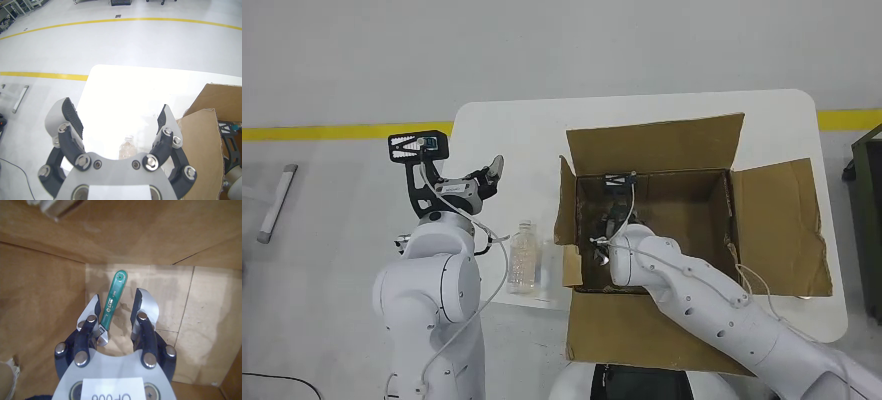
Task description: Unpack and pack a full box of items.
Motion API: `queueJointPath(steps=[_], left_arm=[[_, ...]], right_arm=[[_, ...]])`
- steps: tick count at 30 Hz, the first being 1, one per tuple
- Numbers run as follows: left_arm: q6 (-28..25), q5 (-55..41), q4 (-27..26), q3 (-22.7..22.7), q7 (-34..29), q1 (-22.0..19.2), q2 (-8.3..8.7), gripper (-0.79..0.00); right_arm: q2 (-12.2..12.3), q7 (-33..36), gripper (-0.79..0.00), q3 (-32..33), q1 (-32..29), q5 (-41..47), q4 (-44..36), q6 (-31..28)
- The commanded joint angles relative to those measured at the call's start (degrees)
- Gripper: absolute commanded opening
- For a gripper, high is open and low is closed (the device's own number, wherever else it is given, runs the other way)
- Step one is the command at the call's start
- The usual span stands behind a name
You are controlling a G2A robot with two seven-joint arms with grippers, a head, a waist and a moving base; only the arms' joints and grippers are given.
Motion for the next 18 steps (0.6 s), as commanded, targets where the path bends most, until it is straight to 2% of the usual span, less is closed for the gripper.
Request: queueJointPath(steps=[1,3,18], left_arm=[[0.0,0.0,0.0,0.0,0.0,0.0,0.00,0.000],[0.0,0.0,0.0,0.0,0.0,0.0,0.00,0.000],[0.0,0.0,0.0,0.0,0.0,0.0,0.00,0.000]], right_arm=[[-0.3,0.0,-0.329,-0.1,0.3,-0.2,0.8,-0.1],[-0.7,0.1,-0.360,-0.2,0.4,-0.2,1.5,-0.1],[-2.7,0.8,-0.431,0.3,0.7,-1.6,4.6,-0.8]])
